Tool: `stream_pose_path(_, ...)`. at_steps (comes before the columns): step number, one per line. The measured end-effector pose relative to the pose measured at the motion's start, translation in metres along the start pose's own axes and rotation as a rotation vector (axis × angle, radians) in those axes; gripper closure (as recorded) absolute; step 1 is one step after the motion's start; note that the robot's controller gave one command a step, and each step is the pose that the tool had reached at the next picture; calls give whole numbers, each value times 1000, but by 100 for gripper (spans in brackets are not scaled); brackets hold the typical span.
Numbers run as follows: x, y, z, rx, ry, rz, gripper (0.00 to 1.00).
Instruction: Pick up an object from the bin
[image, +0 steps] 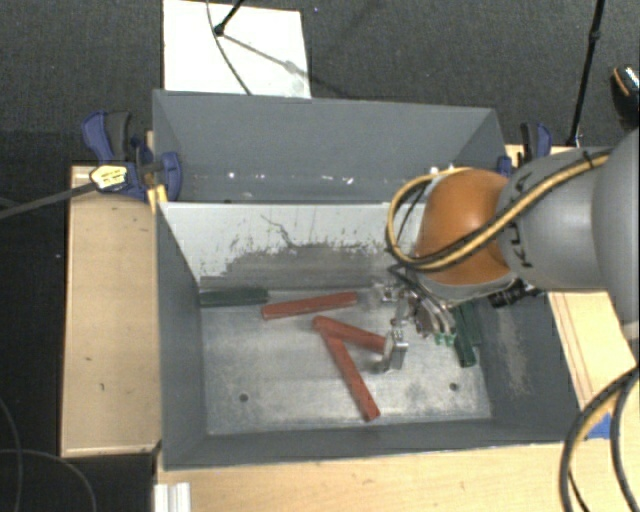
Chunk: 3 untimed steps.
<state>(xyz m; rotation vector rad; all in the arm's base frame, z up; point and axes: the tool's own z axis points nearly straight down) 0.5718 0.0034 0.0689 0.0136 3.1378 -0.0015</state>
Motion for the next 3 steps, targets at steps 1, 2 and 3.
stream_pose_path(1, 0, 3, -2, -2, -1, 1, 100)
stream_pose_path(2, -1, 62, -29, -5, -3, 33, 100)
stream_pose_path(3, 6, 53, -182, -3, -7, 65, 100)
